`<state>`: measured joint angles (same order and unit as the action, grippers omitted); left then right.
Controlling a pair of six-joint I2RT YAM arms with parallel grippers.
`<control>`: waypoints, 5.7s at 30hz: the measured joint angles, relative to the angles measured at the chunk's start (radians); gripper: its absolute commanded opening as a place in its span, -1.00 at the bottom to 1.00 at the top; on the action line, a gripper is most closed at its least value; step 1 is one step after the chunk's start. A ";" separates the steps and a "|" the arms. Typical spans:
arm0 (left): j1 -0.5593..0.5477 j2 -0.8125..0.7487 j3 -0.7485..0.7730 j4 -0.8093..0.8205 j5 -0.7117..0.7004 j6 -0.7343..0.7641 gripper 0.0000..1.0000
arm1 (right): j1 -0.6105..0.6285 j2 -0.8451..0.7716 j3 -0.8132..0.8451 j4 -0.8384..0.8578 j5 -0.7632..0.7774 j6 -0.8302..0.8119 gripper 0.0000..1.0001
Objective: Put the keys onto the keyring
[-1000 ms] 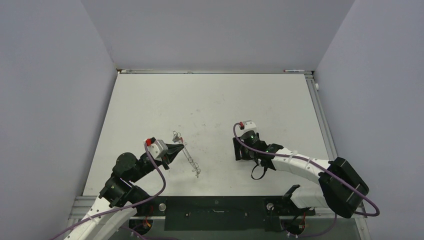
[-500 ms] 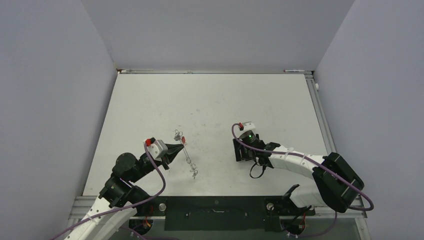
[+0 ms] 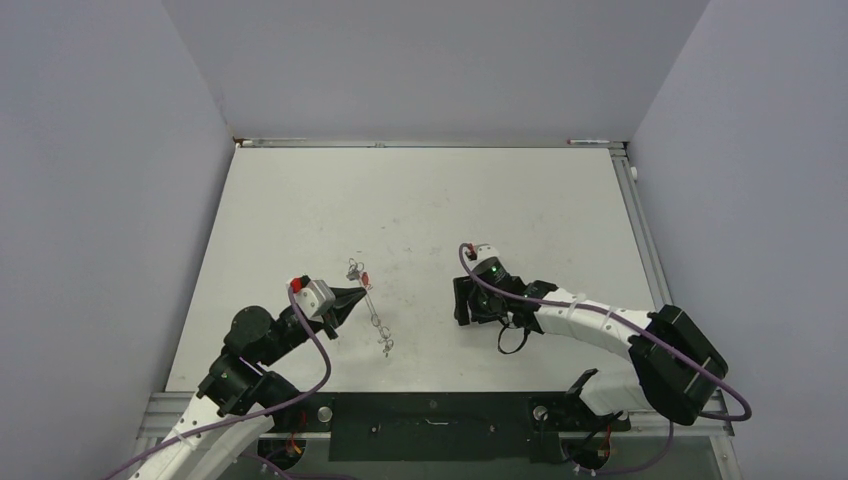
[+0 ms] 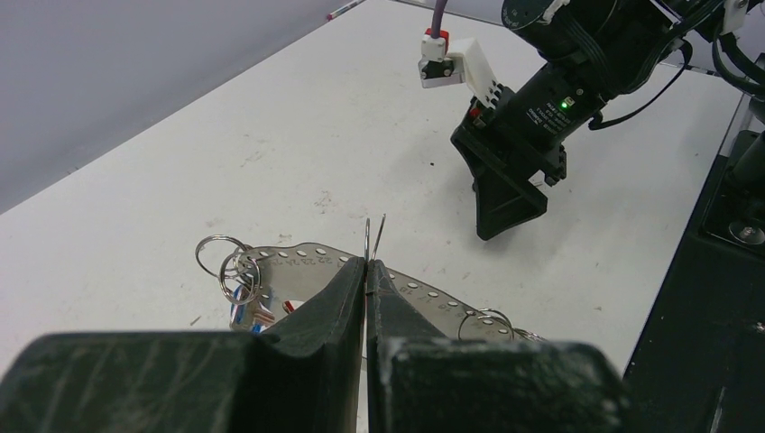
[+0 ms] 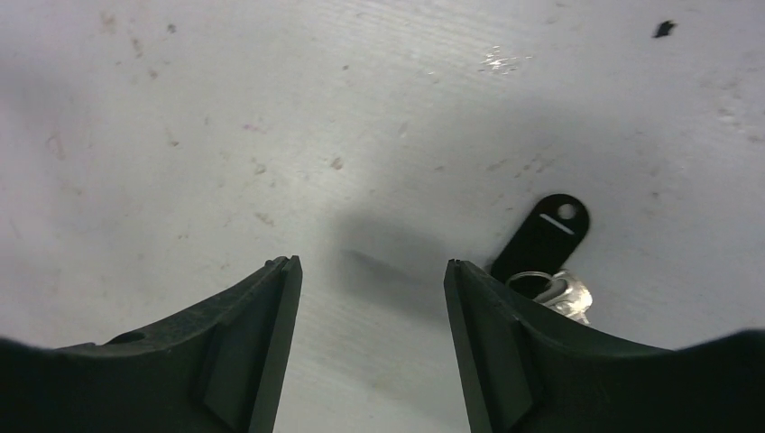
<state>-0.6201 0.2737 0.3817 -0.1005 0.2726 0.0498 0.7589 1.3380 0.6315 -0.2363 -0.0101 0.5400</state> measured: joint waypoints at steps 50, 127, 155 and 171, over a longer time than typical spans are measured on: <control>0.000 -0.017 0.000 -0.016 -0.004 0.006 -1.00 | 0.013 0.048 -0.038 0.023 0.272 0.231 -0.89; -0.001 -0.035 0.000 -0.017 -0.016 0.006 -1.00 | 0.183 -0.104 -0.085 -0.072 0.341 0.625 -0.21; -0.003 -0.005 -0.011 -0.022 -0.034 0.007 -1.00 | 0.185 0.024 -0.078 0.042 0.316 0.595 -0.74; -0.003 0.007 -0.011 -0.024 -0.038 0.011 -1.00 | 0.230 0.076 -0.031 0.049 0.313 0.538 -0.87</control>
<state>-0.6228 0.2806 0.3702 -0.1242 0.2348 0.0612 0.9890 1.4143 0.6006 -0.1875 0.3031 1.0779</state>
